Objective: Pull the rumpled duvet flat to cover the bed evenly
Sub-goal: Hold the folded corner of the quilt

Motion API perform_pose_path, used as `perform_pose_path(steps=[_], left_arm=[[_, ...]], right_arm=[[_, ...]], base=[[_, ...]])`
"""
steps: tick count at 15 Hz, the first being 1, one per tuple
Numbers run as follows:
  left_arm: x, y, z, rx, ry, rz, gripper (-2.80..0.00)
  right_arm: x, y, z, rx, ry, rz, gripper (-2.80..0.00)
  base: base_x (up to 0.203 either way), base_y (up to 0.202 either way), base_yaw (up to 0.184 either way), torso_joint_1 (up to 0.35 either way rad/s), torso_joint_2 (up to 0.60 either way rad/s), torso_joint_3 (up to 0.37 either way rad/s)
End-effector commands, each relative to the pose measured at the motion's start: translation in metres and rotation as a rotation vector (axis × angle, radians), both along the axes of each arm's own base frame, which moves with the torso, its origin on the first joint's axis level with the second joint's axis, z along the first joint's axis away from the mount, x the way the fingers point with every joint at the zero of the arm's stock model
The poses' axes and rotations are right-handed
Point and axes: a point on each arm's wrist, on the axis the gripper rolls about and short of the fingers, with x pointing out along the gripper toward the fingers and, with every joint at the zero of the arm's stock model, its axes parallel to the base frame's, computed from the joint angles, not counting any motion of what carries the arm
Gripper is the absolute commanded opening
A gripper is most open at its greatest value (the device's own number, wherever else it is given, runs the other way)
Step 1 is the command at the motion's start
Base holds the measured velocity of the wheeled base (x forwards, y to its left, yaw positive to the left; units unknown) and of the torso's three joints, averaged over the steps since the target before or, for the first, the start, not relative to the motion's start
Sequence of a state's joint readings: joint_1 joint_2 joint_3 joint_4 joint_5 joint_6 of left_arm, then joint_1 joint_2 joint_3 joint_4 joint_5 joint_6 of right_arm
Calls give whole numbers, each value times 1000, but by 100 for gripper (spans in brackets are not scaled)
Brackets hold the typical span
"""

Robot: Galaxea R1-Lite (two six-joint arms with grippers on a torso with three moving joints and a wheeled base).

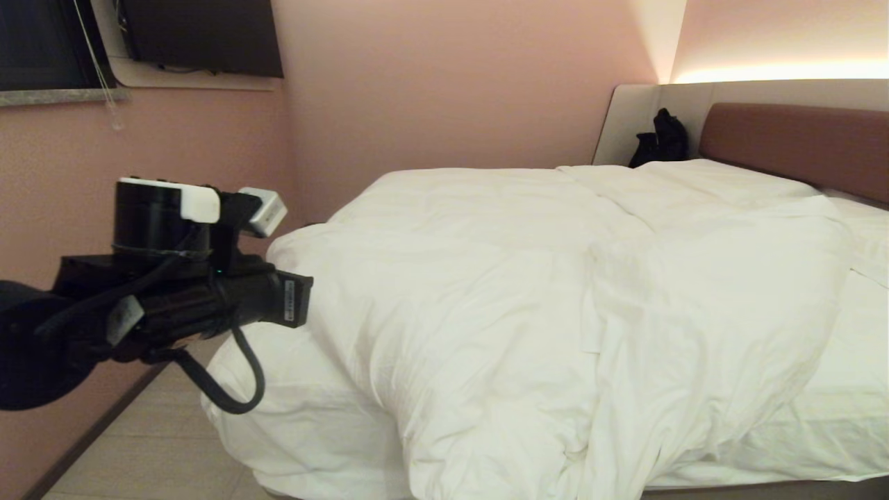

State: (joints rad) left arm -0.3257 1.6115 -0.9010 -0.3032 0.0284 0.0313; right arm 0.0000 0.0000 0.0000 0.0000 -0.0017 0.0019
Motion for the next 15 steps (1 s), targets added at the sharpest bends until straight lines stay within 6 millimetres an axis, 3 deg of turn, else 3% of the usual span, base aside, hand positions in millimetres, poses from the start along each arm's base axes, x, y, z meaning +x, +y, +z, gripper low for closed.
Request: perform_pose_path(steps=[1, 10, 15], left_arm=[[26, -22, -23, 24, 28, -28, -280], [41, -107, -61, 115, -13, -71, -280], [47, -129, -70, 93, -58, -103, -280]], right_arm=[[0, 0, 0, 0, 0, 0, -280], [0, 0, 0, 0, 0, 0, -280], [0, 0, 0, 1, 0, 0, -280]], base=[[0, 0, 0, 0, 0, 0], [0, 0, 0, 0, 0, 0], [0, 0, 0, 0, 0, 0]])
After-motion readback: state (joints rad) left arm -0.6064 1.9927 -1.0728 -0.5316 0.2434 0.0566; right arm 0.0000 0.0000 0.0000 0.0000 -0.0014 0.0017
